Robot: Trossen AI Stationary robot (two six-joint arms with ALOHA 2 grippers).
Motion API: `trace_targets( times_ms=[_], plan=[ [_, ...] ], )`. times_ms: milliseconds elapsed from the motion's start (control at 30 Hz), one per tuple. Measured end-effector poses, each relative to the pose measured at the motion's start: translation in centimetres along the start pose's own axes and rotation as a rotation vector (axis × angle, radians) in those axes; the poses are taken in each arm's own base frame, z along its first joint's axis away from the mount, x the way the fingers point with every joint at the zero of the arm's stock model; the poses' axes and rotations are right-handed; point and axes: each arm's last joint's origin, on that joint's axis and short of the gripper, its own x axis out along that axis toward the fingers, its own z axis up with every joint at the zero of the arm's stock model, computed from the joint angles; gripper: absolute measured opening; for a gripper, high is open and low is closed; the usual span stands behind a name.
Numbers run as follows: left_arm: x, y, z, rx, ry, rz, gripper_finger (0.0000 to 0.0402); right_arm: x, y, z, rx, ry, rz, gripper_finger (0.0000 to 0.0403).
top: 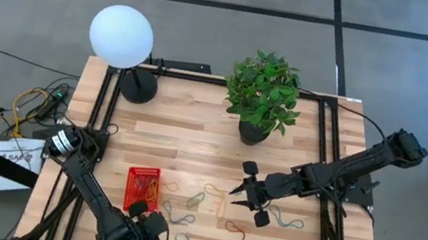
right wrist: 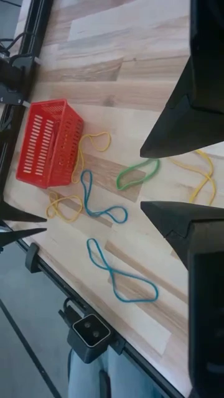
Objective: Pick and place items into bin
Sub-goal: Put the yellow rubber band into the red bin
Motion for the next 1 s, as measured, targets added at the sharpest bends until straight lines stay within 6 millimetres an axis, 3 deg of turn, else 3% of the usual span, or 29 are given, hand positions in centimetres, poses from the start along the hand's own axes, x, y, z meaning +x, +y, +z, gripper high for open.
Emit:
trace_targets(
  times_ms=[233,400,633,1000],
  plan=[
    [1.2,-0.1,0.6,-0.023,-0.006,0.005,0.0106,0.0,0.0,0.0,0.0,0.0,0.0,0.0118],
    [4.2,-0.6,0.3,-0.033,0.089,0.009,0.0133,0.0,0.0,-0.2,-0.002,0.016,0.001,0.0118],
    [5.3,-0.1,1.1,-0.063,0.108,0.062,0.0124,0.0,0.0,-0.3,-0.003,0.024,0.001,0.0118],
    [4.8,0.5,1.4,-0.056,0.13,0.13,0.0105,0.0,0.0,-0.2,-0.003,0.023,0.001,0.0118]
  ],
)
